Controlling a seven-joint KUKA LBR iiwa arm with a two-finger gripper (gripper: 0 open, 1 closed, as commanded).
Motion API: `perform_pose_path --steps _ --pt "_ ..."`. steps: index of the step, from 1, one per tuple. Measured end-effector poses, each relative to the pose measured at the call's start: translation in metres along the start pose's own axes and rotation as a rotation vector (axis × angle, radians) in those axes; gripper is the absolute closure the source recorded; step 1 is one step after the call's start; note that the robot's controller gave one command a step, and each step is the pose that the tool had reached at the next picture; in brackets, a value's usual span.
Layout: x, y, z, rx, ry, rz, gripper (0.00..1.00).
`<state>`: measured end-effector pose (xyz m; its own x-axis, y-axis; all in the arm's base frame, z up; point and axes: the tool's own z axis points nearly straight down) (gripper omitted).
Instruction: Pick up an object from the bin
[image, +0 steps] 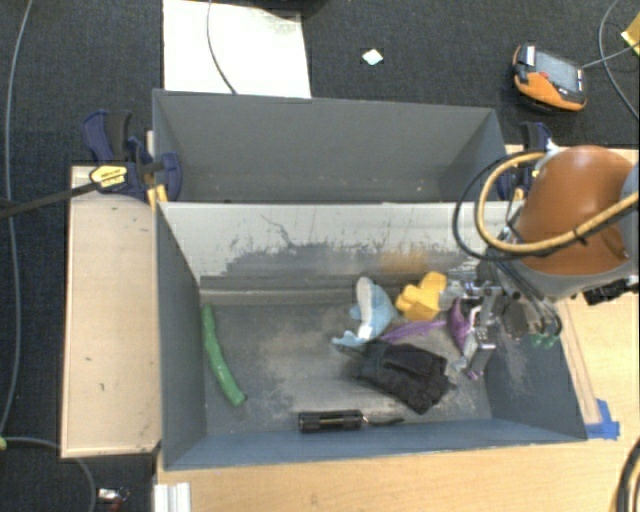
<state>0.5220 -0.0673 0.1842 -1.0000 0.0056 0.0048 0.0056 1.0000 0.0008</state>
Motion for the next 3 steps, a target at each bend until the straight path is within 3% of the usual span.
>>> perform_pose_path --steps 1,2,3 --pt "-0.002 0.0 -0.005 0.001 -0.008 -0.004 0.0" --pt "0.024 0.04 0.117 -0.001 -0.003 0.095 0.0" --pt "0.031 0.054 0.044 0.003 -0.023 0.037 0.0"
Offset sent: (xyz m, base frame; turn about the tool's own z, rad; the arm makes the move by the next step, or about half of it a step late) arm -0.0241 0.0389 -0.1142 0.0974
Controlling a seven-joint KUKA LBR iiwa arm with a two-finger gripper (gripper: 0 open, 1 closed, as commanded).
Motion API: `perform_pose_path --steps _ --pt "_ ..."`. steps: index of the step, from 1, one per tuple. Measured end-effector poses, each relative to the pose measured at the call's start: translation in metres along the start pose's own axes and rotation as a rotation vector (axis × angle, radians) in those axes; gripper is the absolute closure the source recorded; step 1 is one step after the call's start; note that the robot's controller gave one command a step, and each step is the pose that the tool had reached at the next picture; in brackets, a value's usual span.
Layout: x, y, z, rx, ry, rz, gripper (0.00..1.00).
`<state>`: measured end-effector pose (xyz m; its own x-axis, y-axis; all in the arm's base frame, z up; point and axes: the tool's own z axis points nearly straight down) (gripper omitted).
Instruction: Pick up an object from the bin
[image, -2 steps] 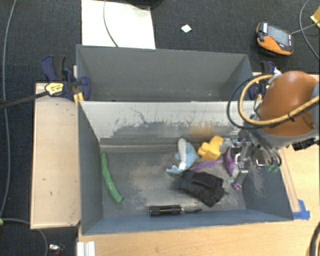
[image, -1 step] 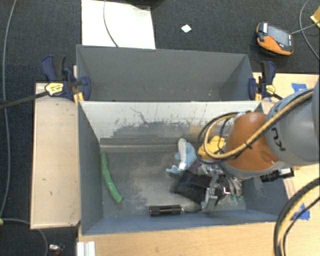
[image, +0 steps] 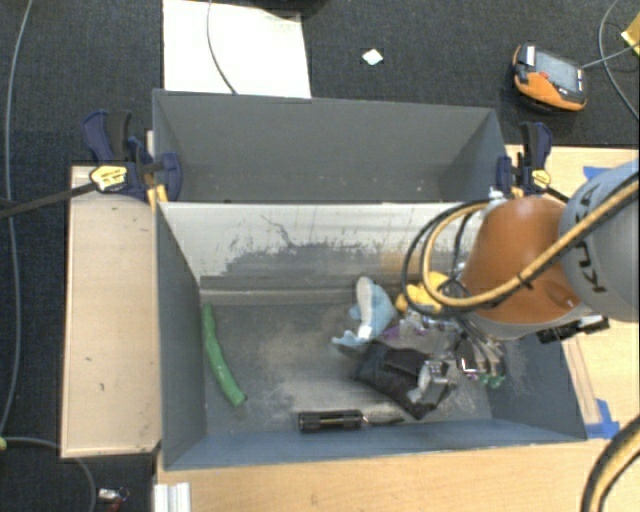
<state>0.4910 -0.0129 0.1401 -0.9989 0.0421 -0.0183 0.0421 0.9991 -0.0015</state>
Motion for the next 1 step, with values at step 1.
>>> perform_pose_path --steps 1 --pt "0.0092 -0.0116 0.0401 -0.002 0.021 -0.035 0.0"
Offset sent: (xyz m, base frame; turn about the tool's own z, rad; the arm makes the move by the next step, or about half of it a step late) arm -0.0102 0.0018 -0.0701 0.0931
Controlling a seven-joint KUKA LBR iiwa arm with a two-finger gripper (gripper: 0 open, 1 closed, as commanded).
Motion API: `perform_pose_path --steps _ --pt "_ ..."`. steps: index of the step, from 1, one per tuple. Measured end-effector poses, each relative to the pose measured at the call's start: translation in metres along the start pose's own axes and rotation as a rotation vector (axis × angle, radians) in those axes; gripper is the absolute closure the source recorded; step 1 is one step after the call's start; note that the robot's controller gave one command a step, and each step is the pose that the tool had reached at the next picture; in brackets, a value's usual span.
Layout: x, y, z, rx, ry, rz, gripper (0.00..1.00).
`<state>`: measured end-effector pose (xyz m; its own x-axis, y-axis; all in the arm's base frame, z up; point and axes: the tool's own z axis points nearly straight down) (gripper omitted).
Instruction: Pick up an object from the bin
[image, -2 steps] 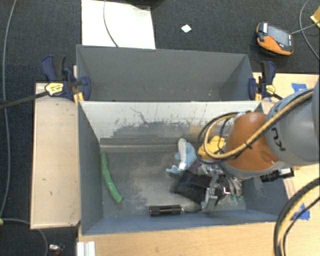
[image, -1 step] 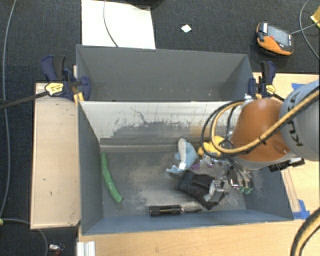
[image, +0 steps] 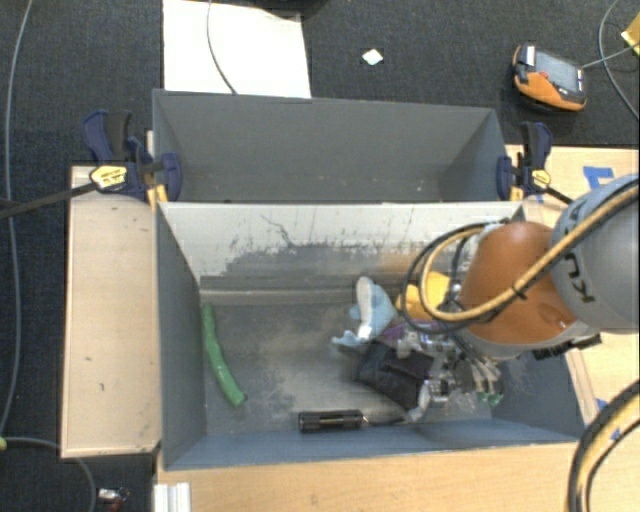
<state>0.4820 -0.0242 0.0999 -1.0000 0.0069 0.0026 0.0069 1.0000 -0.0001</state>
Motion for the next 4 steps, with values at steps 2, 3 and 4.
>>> perform_pose_path --steps 2,3,4 --pt "0.002 0.005 0.029 0.0 -0.01 0.05 1.0" --pt "0.002 0.005 0.029 0.0 -0.01 0.05 1.0" --pt "0.006 0.005 -0.008 -0.001 0.005 0.048 1.0"
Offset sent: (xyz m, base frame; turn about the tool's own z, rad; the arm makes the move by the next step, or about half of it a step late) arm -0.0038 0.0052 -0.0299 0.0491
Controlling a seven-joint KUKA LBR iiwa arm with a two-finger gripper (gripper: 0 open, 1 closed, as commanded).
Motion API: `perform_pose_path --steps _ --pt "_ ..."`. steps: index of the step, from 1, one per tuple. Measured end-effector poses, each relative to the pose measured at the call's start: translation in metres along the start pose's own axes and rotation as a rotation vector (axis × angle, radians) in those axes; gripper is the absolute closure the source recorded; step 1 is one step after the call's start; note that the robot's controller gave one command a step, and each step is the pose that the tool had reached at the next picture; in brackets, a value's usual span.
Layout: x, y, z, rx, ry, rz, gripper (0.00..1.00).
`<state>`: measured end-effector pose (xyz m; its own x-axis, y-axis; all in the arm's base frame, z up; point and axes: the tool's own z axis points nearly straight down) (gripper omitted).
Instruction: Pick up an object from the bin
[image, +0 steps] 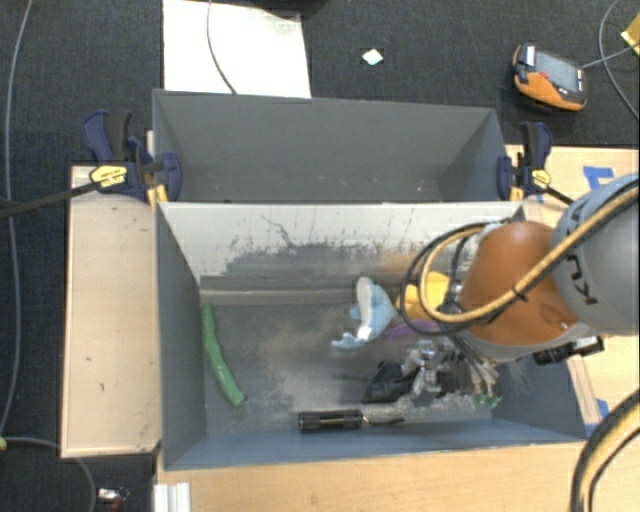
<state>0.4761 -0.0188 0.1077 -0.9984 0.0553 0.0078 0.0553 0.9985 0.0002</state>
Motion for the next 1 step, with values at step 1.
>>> perform_pose_path --steps 1 --pt "-0.0002 0.0001 -0.0305 -0.001 -0.001 -0.001 1.0"
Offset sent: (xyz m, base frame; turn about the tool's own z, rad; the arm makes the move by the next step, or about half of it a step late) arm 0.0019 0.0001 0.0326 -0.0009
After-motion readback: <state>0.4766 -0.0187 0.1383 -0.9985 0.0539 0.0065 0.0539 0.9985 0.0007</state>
